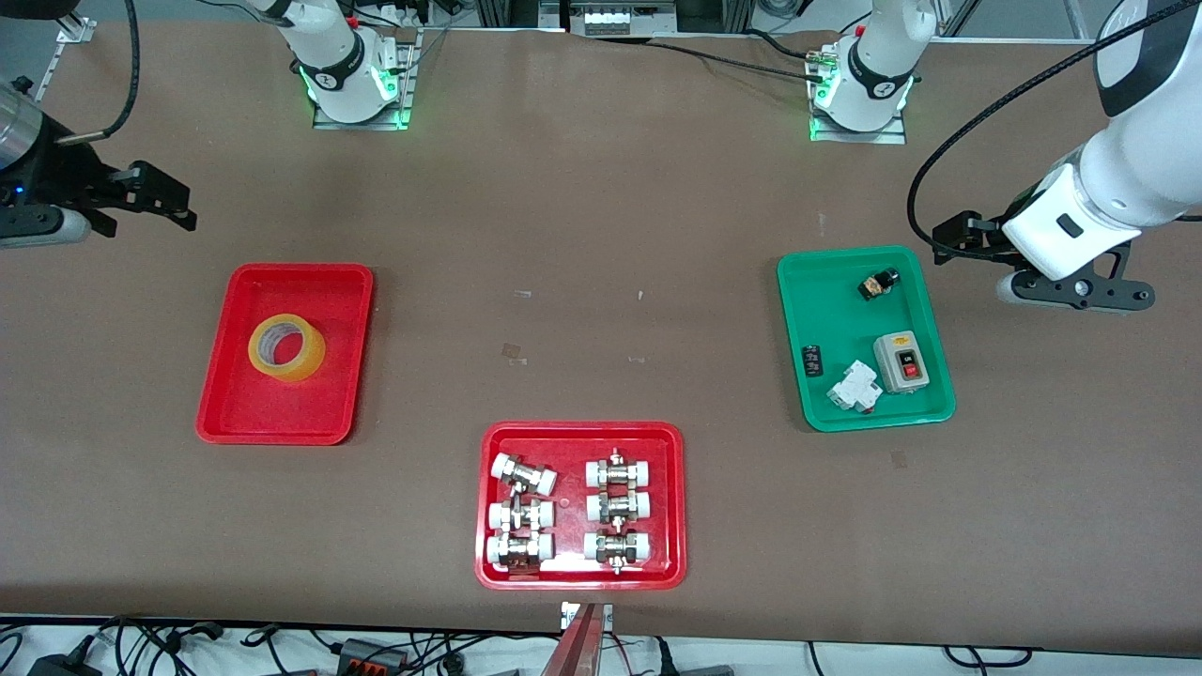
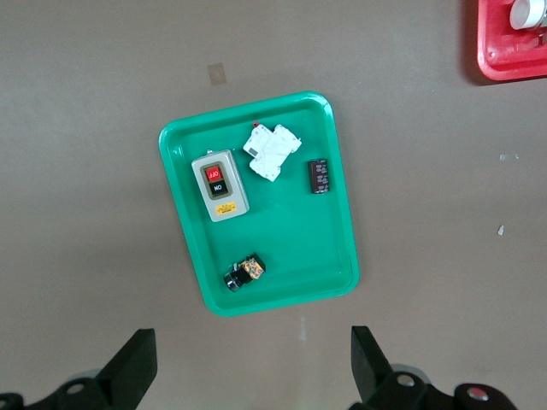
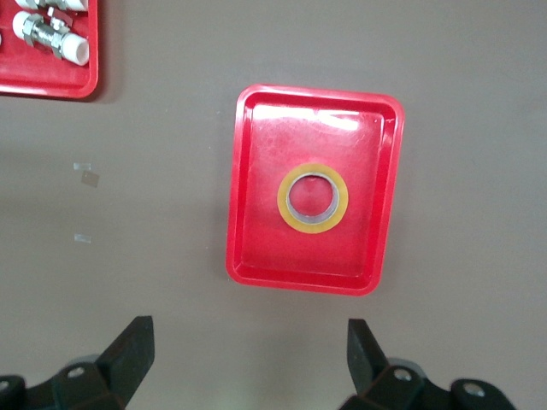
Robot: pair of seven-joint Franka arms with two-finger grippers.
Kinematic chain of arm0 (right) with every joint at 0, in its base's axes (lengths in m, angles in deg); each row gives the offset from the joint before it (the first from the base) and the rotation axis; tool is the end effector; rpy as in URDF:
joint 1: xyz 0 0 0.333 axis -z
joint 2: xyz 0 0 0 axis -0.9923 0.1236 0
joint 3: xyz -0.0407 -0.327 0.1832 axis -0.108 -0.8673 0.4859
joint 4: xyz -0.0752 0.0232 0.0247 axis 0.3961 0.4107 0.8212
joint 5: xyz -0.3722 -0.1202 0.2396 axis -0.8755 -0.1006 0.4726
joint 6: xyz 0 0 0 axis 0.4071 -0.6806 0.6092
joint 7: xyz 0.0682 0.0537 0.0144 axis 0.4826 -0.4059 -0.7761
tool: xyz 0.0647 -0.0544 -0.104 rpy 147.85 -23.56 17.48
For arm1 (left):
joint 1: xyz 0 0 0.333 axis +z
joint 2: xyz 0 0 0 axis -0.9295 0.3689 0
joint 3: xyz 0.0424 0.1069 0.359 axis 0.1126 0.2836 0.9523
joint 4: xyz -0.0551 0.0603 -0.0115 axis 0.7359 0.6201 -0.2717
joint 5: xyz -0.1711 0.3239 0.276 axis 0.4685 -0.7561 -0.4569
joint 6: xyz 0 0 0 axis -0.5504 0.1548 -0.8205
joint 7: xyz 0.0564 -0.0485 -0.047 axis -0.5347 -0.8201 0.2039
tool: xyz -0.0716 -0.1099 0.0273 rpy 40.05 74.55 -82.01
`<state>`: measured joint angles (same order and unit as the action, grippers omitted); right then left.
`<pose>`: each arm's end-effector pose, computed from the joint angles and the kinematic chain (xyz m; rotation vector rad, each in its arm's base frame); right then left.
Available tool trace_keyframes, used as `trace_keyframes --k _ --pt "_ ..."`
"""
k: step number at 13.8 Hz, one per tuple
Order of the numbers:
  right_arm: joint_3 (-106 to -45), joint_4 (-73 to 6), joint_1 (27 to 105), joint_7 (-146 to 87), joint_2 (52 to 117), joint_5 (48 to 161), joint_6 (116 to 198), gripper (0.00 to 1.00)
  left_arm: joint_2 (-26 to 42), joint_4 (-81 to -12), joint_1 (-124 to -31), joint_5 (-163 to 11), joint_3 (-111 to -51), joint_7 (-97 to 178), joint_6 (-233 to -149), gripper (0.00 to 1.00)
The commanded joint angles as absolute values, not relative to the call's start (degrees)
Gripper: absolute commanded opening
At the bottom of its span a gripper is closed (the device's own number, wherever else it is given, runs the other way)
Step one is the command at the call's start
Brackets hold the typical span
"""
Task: Left arm passes tape to right arm into tray
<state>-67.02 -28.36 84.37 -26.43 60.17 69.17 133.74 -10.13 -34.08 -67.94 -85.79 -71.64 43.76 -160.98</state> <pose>0.6178 0.0200 0.6319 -3.1122 -0.0953 0.0298 0.6508 -0.0870 0.5937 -3.1243 0.1428 0.2177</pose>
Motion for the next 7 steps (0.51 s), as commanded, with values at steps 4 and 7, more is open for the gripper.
trace_keyframes --k 4,7 --pt "-65.8 -26.1 82.4 -18.0 60.3 63.9 130.3 1.0 -10.2 -33.5 -67.1 -86.1 -72.0 45.5 -161.0 1.0" --pt "-66.1 -25.2 82.5 -19.1 60.6 64.9 130.3 1.0 -10.2 -33.6 -67.1 -86.0 -71.9 45.5 -161.0 1.0"
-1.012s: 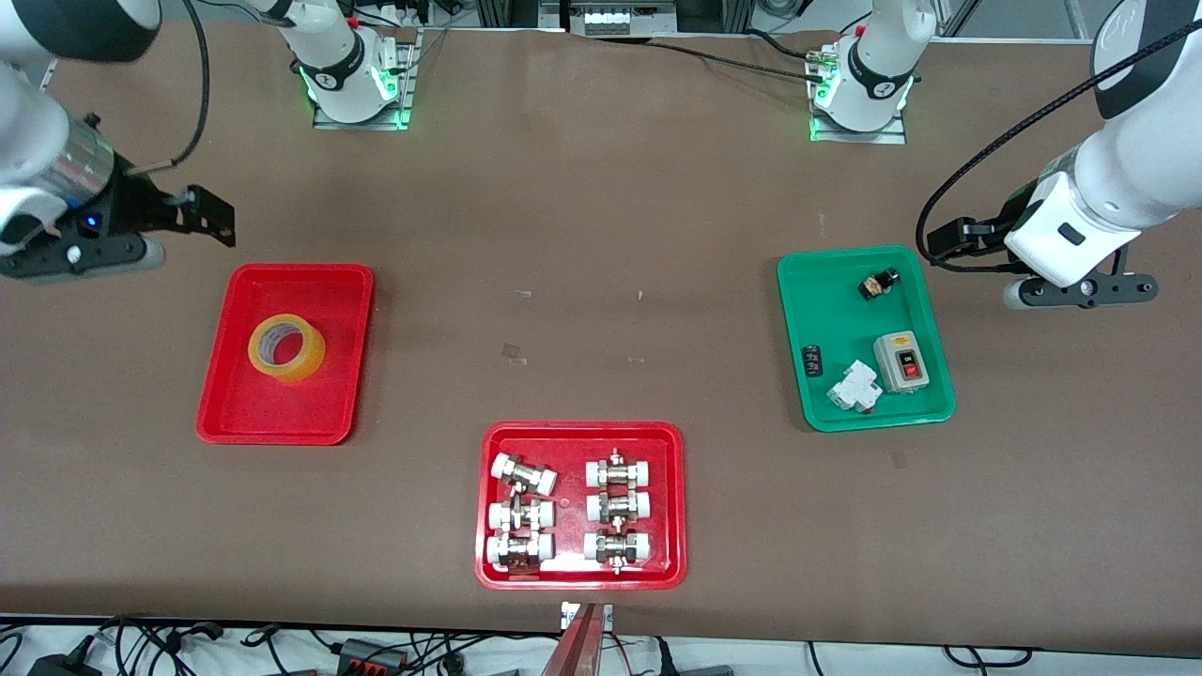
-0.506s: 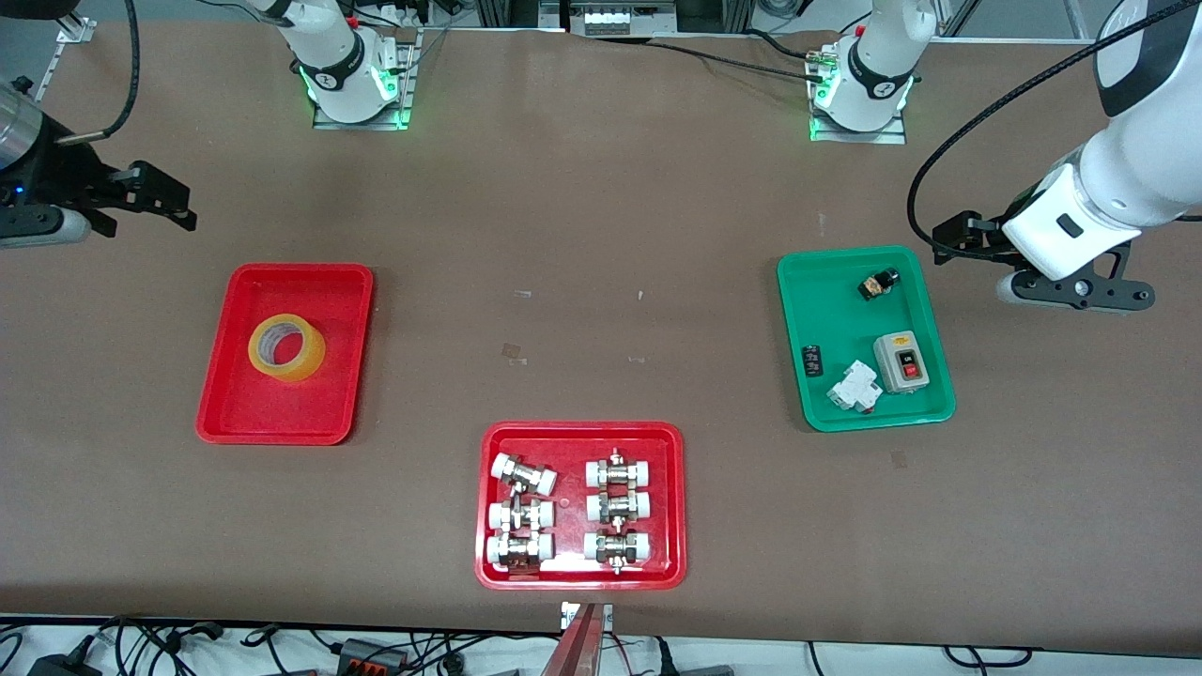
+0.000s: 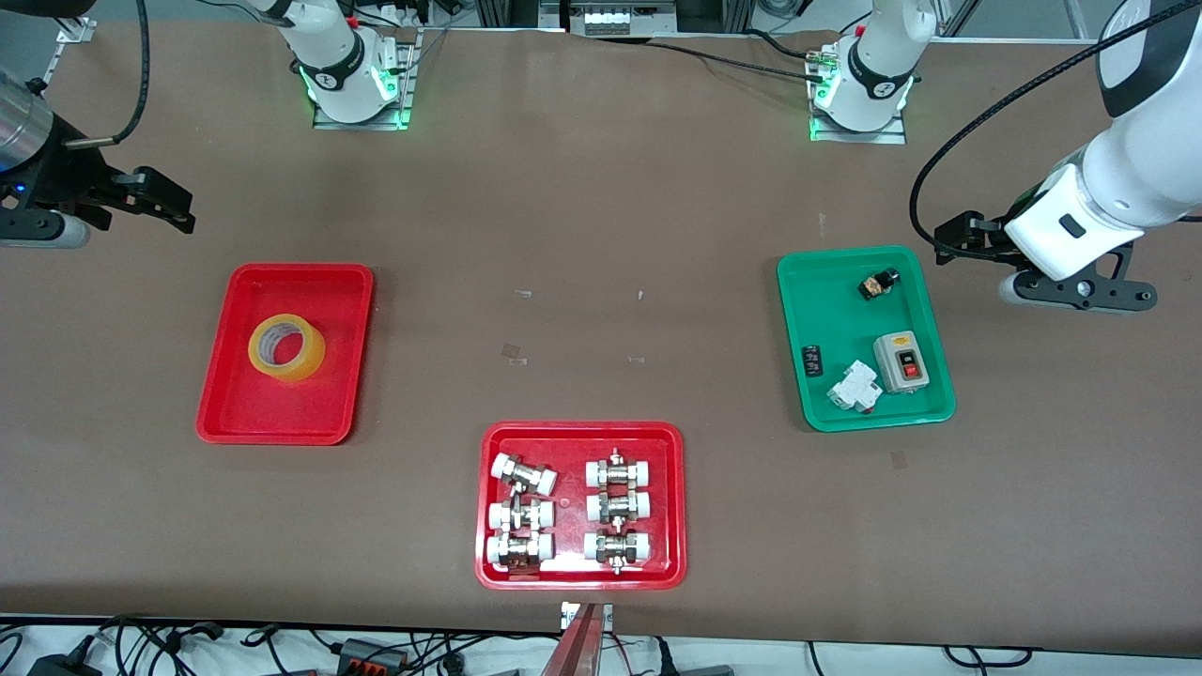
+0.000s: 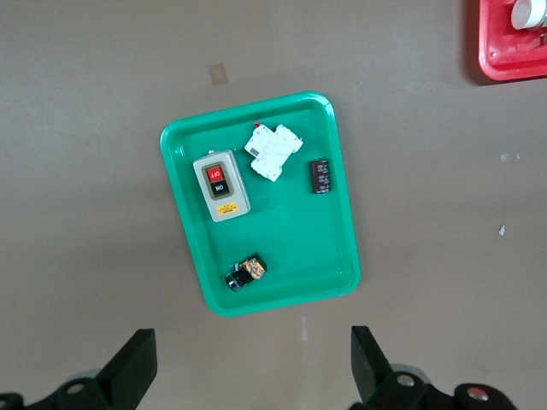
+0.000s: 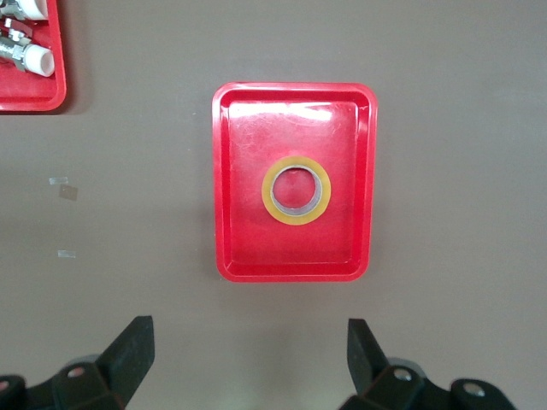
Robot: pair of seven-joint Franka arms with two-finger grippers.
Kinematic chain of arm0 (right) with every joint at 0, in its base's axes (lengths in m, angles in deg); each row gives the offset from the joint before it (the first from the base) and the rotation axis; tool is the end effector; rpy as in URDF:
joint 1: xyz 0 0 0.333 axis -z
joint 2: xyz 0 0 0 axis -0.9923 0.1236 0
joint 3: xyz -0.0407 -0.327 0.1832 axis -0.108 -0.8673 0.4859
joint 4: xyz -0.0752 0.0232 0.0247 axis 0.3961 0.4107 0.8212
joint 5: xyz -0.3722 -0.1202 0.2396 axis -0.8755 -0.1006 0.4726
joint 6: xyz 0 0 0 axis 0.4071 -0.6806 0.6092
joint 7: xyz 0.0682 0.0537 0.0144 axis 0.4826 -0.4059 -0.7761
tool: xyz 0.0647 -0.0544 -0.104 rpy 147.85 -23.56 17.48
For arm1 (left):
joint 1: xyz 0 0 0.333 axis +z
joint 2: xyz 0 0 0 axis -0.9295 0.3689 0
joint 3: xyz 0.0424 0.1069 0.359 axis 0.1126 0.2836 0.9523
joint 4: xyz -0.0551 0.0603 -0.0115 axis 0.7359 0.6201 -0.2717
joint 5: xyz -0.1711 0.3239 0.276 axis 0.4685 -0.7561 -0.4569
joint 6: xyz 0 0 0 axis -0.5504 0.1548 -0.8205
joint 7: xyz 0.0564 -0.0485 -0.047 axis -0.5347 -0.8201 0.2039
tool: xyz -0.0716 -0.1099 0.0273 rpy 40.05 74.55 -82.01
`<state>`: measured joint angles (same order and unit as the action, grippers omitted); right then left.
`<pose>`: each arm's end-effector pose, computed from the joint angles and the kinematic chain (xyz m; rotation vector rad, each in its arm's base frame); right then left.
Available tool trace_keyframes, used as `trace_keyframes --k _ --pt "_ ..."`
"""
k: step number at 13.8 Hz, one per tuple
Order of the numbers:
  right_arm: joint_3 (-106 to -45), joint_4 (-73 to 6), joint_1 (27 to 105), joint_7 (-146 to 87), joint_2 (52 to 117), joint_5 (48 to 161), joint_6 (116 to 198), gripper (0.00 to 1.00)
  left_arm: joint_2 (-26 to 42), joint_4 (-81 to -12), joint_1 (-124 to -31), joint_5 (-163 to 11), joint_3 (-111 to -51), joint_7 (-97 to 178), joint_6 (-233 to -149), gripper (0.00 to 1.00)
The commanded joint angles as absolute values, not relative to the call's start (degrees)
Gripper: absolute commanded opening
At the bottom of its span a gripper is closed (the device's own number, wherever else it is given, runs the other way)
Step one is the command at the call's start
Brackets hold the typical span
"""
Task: Left arm passes tape to right arm into tray
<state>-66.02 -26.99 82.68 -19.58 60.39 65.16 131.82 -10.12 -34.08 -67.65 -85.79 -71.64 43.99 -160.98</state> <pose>0.6153 0.0396 0.6396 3.0966 -0.0141 -0.0455 0.6512 -0.0837 0.5936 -3.1250 0.1412 0.2181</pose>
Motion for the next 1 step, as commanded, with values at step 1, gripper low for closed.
trace_keyframes --k 1 --pt "-66.3 -24.6 83.0 -19.5 60.9 66.4 130.3 1.0 -10.2 -33.7 -66.9 -86.0 -71.9 45.7 -161.1 1.0"
